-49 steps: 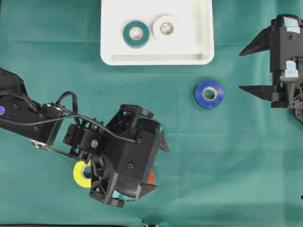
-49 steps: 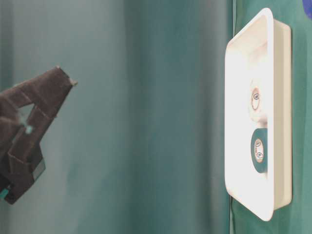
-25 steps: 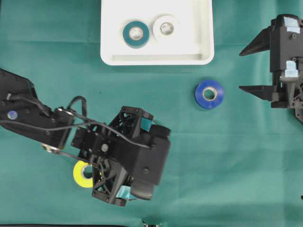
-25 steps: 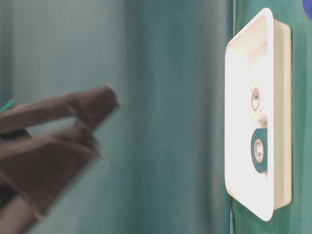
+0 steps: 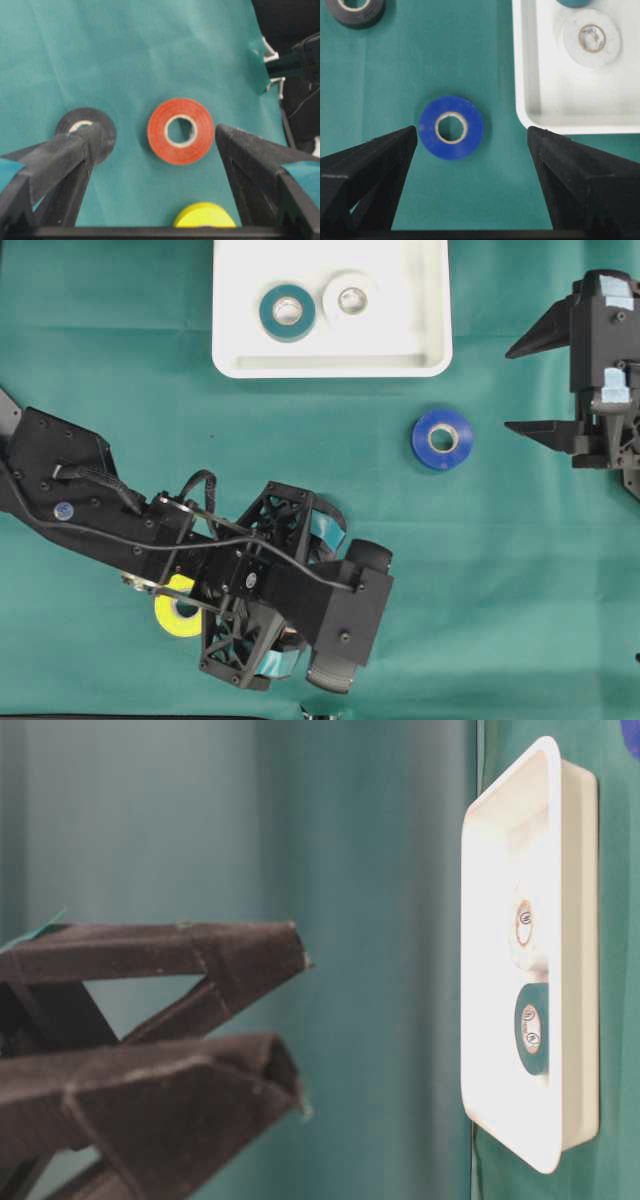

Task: Pick up the tape from a random location and place it into the white case.
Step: 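Lower the left gripper fingers into the orange-red roll's core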

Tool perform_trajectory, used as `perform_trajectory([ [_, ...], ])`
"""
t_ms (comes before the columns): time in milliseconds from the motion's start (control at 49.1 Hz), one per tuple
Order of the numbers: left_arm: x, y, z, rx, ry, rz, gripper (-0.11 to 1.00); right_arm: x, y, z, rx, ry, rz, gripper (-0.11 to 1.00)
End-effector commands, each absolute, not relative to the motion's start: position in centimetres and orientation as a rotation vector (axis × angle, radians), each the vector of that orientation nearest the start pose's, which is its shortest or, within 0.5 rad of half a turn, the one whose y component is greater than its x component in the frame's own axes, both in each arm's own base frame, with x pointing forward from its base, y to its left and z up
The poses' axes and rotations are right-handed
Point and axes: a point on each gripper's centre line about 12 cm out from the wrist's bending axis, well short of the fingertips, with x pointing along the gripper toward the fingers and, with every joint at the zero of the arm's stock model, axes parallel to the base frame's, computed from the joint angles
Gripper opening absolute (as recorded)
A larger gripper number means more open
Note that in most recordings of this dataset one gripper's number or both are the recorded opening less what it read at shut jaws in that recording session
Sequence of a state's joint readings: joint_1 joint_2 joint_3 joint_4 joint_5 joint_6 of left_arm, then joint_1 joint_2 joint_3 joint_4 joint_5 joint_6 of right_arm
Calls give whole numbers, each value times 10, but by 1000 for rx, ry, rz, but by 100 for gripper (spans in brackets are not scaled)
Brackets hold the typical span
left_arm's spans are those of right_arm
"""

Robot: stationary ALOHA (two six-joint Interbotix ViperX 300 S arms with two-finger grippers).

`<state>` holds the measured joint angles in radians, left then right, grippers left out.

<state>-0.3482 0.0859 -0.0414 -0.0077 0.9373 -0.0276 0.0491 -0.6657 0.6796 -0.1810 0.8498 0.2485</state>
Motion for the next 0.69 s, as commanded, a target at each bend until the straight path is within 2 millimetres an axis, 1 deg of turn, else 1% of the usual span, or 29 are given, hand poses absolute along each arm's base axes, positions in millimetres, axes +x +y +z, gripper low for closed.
perform_trajectory([
  [0,422,-154,321,129,941,-311,99,240,-4,314,44,823,-135,88],
  [407,421,-154,317,130,952,-312,99,240,-4,314,46,823,-137,88],
  [570,420,-153,311,132,967,-309,99,240,-4,313,45,825,-136,88],
  [672,421,-153,302,134,978,-307,99,240,-4,314,46,823,-137,88],
])
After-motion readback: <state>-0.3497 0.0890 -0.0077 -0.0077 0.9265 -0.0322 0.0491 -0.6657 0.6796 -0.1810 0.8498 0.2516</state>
